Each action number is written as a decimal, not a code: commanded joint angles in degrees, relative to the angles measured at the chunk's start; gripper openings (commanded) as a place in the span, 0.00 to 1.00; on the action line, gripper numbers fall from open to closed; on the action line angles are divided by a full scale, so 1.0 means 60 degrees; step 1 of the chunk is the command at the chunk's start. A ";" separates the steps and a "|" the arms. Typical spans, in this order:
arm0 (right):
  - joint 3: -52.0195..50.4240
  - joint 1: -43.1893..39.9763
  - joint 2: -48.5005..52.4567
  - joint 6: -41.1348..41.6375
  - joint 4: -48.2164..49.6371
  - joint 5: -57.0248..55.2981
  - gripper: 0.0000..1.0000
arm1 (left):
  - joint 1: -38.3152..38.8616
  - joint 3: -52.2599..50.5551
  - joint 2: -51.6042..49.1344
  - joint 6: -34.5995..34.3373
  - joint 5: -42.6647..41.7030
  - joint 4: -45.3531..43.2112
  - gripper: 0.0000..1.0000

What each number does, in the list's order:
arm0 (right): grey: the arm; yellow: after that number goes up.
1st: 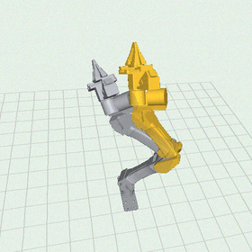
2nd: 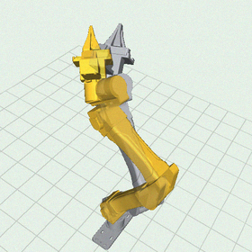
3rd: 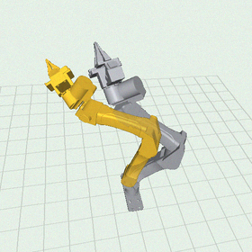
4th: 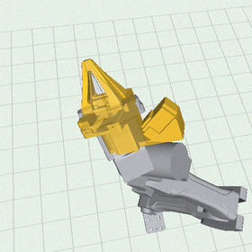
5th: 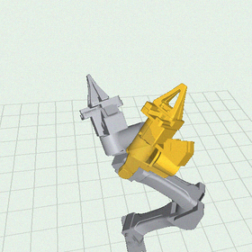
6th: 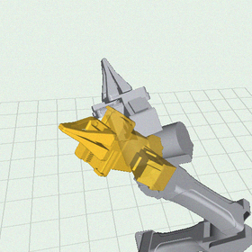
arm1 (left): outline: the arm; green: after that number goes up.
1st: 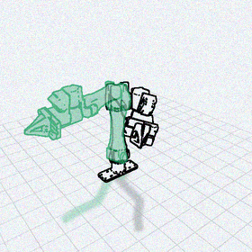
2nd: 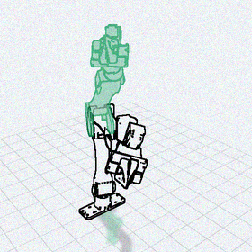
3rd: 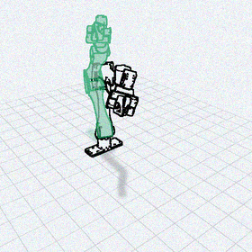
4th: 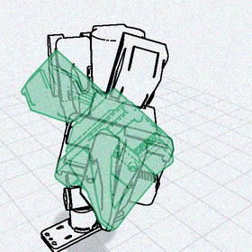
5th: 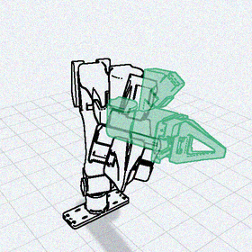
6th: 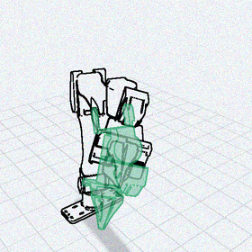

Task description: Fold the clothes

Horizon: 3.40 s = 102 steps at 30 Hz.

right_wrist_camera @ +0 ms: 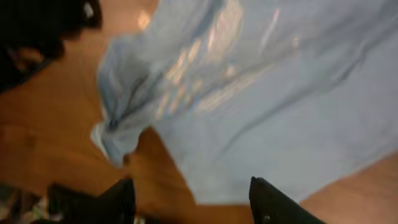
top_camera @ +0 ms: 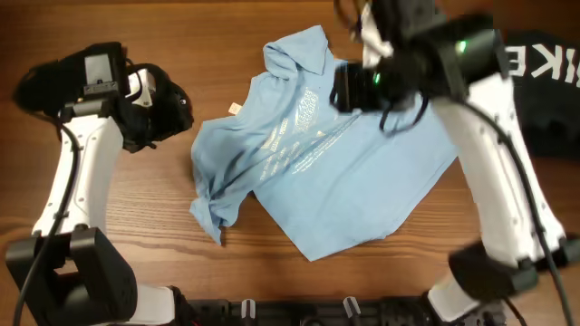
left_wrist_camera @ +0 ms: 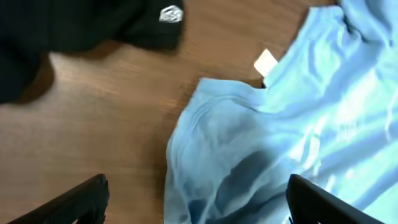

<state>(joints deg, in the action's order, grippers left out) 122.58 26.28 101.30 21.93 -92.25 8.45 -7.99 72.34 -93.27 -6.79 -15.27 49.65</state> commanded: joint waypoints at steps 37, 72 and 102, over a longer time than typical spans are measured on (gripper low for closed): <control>-1.3231 0.1774 -0.1319 0.5643 0.7577 0.0484 0.04 | 0.3038 0.0142 -0.3541 0.1140 0.0922 -0.3322 0.04; -1.3249 -0.5880 -0.1319 0.3268 0.9482 -0.2430 0.10 | -0.0280 0.0142 -0.4816 -0.1953 0.2994 -0.3887 0.04; -1.1967 -0.2605 -0.5847 -0.0182 0.6641 0.1421 0.73 | 0.0189 0.2131 -0.0076 -0.2157 0.1606 0.3053 0.86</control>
<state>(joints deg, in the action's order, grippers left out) 49.60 5.32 67.81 23.99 -52.75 13.41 -8.73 84.51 -94.78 -20.05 -1.17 65.67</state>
